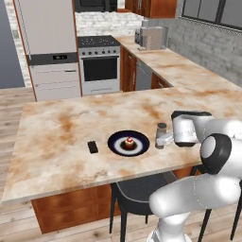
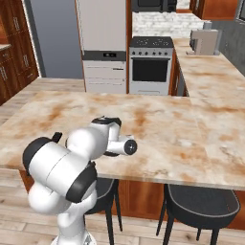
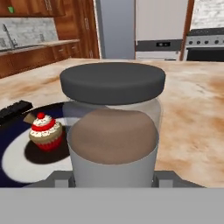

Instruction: Take the cinnamon bottle from the cabinet and place it on the dining table, next to the plate with the cupcake. Then take the chocolate from the dining counter and place it on the cupcake plate.

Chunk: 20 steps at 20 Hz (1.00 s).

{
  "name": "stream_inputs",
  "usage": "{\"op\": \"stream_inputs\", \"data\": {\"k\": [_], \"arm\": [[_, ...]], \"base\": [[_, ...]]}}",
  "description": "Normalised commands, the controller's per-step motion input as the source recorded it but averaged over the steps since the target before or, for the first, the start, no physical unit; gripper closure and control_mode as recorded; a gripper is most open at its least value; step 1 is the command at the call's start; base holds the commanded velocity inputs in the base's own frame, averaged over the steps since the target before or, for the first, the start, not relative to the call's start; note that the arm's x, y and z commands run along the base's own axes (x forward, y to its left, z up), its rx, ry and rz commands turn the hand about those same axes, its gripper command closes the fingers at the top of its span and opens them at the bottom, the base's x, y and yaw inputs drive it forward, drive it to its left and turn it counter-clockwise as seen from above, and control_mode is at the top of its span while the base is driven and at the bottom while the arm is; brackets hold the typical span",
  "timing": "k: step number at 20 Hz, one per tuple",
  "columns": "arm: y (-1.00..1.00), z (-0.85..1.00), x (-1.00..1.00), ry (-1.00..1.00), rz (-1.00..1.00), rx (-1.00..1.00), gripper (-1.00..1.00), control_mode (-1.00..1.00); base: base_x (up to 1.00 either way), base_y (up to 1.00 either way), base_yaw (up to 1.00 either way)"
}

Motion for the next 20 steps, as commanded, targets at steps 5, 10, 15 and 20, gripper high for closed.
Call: {"op": "stream_inputs", "data": {"k": [5, 10, 15, 20], "arm": [[0.01, 0.02, 0.01, -0.03, 0.0, 0.0, -1.0, -1.0], [0.0, 0.43, 0.0, 0.0, 0.0, 0.0, -1.0, -1.0], [0.0, 0.98, 0.0, 0.0, 0.0, 0.0, -1.0, -1.0], [0.03, 1.0, -0.1, 0.03, 0.0, -0.02, -1.0, -1.0]], "base": [[0.0, 0.0, 0.0], [0.0, 0.0, 0.0], [0.0, 0.0, 0.0], [0.0, 0.0, 0.0]]}}
